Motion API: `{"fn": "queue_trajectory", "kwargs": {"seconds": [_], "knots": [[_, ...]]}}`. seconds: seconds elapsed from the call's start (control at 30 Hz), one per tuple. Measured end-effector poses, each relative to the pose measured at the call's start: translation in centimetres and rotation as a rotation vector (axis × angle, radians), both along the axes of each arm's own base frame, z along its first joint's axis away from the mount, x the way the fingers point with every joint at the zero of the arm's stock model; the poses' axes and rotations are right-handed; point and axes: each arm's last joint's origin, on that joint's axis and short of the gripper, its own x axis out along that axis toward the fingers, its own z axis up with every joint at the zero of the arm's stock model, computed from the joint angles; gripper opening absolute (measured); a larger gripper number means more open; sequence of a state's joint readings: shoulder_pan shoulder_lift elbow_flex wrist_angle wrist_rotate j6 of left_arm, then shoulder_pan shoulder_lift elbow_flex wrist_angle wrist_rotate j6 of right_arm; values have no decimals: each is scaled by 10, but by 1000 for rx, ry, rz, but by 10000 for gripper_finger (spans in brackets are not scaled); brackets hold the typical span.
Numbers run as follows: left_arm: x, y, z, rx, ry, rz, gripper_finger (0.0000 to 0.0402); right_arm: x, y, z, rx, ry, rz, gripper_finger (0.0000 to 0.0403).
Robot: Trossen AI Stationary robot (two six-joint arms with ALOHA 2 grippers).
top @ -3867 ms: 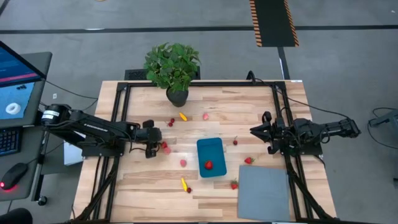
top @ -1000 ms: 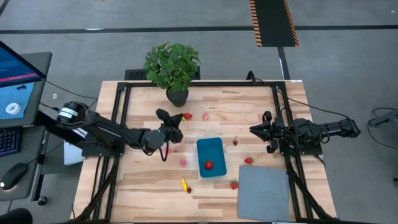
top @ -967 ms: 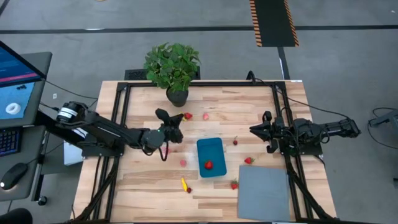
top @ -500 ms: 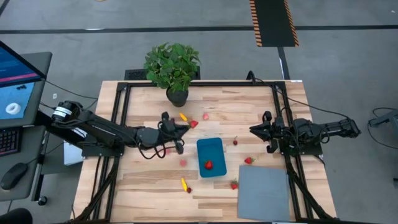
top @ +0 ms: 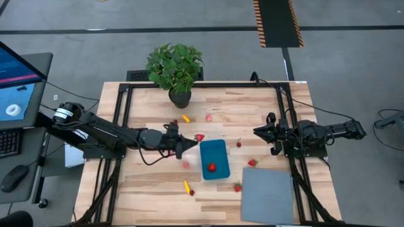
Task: Pick and placing Produce into tupperware
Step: Put the left strawberry into the blue bin
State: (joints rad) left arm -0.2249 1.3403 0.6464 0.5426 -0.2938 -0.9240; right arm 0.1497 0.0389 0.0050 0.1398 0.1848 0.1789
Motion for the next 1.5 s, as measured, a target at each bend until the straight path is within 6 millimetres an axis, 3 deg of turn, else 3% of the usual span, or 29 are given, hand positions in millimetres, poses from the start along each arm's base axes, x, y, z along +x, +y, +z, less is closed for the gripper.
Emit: {"fn": "queue_trajectory", "kwargs": {"seconds": [0.37, 0.7, 1.07, 1.2, 1.33, 1.5], "knots": [[1, -3, 12, -67, -121, -79, 0, 0, 0, 0, -3, -2, 0, 83], [14, -7, -18, 148, 9, -205, 0, 0, 0, -1, -4, 6, 0, 83], [31, 8, -50, 399, 78, -248, 0, 0, 0, -1, 2, 15, 1, 83], [37, 13, -59, 404, 146, -288, 0, 0, 0, -2, 2, 18, 1, 83], [48, 11, -61, 428, 226, -343, 0, 0, 0, -2, 2, 19, 1, 83], [58, 10, -49, 472, 345, -376, 0, 0, 0, -2, 2, 21, 1, 83]]}}
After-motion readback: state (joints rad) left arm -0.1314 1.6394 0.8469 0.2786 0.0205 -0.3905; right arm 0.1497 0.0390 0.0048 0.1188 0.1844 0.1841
